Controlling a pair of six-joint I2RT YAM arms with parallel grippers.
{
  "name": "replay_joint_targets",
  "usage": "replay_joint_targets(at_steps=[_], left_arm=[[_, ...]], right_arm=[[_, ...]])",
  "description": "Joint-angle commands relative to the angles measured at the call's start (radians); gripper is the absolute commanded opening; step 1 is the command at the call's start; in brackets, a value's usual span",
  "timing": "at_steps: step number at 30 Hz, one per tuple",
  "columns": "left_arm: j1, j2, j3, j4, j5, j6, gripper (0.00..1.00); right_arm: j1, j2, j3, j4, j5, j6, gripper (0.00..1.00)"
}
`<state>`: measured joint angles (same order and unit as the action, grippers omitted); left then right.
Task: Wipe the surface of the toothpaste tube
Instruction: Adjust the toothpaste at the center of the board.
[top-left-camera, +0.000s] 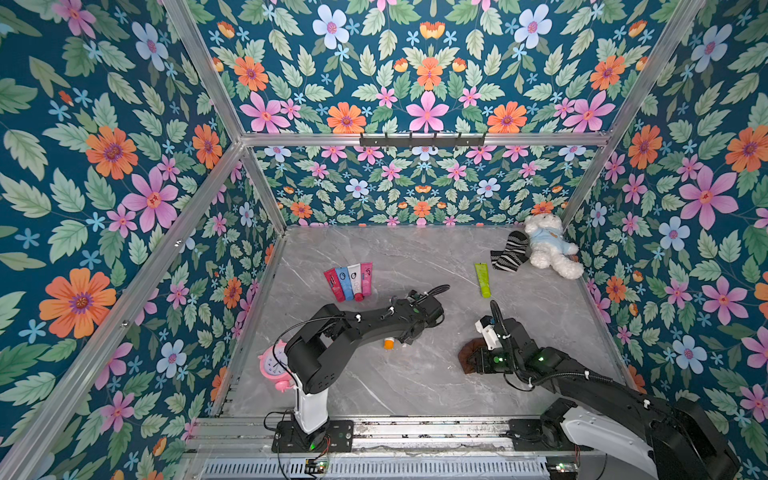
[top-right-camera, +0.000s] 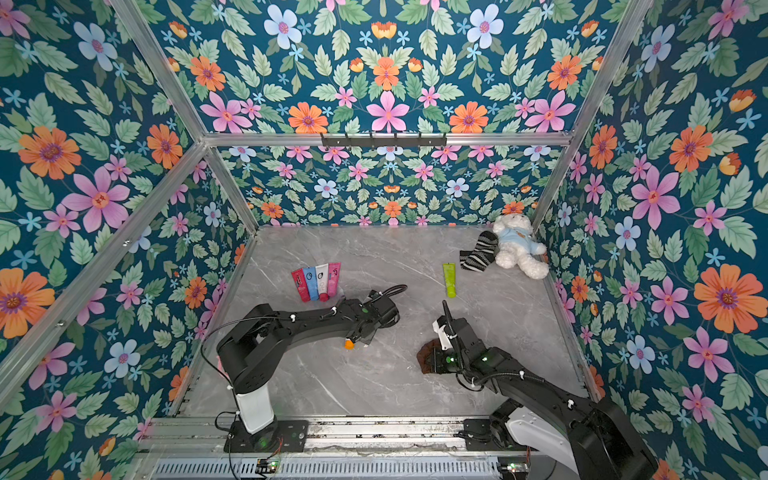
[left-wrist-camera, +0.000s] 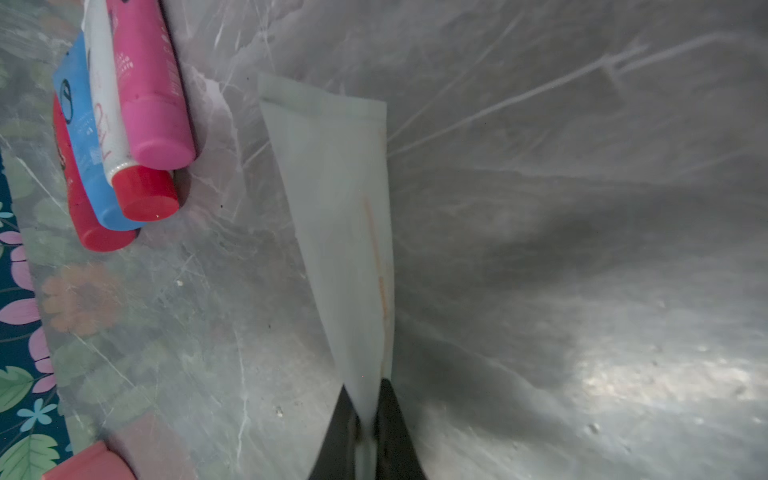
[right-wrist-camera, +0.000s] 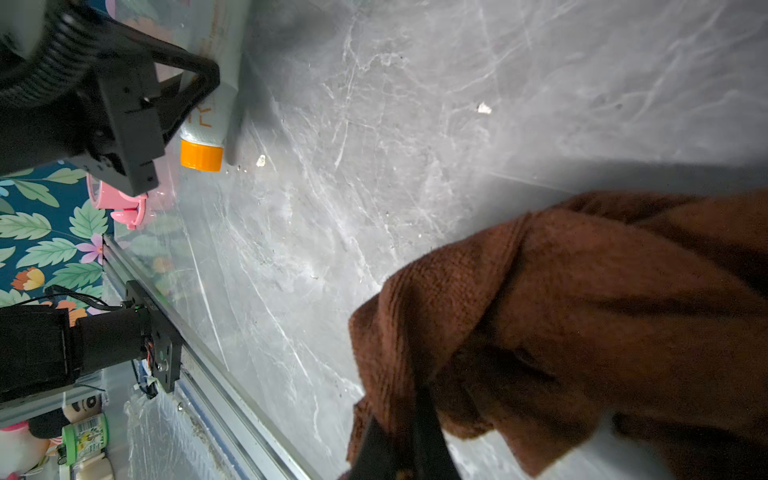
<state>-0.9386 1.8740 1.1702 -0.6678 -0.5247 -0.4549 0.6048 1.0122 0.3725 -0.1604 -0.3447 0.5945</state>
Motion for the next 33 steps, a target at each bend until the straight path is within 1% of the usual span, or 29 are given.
replay_joint_targets(at_steps=[1, 3, 7, 11, 16, 19, 22, 24, 25, 27, 30, 31, 33], left_arm=[[-0.025, 0.027, 0.024, -0.042, -0.032, -0.032, 0.23], [-0.042, 0.033, 0.025, -0.018, 0.005, -0.03, 0.29], [-0.055, -0.006, -0.015, 0.075, 0.105, -0.017, 0.37], [-0.058, -0.089, -0.082, 0.192, 0.21, -0.005, 0.38], [-0.056, -0.224, -0.162, 0.242, 0.188, -0.02, 0.4], [-0.051, -0.339, -0.245, 0.287, 0.176, -0.042, 0.46], [-0.021, -0.448, -0.355, 0.353, 0.201, -0.065, 0.5], [-0.011, -0.508, -0.425, 0.396, 0.223, -0.074, 0.55], [-0.011, -0.534, -0.455, 0.423, 0.244, -0.076, 0.57], [-0.011, -0.584, -0.522, 0.498, 0.324, -0.089, 0.63], [-0.017, -0.62, -0.595, 0.604, 0.435, -0.122, 0.7], [-0.023, -0.622, -0.61, 0.627, 0.456, -0.13, 0.71], [-0.049, -0.619, -0.627, 0.66, 0.456, -0.139, 0.73]], right_arm=[[0.001, -0.006, 0.002, -0.015, 0.003, -0.001, 0.0], [0.001, -0.006, 0.002, -0.02, 0.003, -0.003, 0.0], [0.001, -0.016, 0.0, -0.028, 0.004, -0.004, 0.0], [0.001, -0.019, 0.0, -0.031, 0.007, -0.004, 0.0], [0.001, -0.018, -0.001, -0.031, 0.005, -0.004, 0.0], [0.001, -0.022, -0.003, -0.03, 0.006, -0.004, 0.0], [0.001, -0.021, -0.001, -0.024, 0.006, -0.004, 0.0], [0.001, -0.015, -0.001, -0.02, 0.003, -0.003, 0.0], [0.001, -0.014, -0.001, -0.018, 0.001, -0.003, 0.0], [0.001, -0.012, -0.003, -0.015, 0.0, -0.002, 0.0], [0.001, -0.009, -0.003, -0.012, 0.001, -0.001, 0.0], [0.001, -0.008, -0.002, -0.011, 0.001, -0.001, 0.0], [0.001, -0.002, -0.002, -0.003, 0.001, 0.001, 0.0]])
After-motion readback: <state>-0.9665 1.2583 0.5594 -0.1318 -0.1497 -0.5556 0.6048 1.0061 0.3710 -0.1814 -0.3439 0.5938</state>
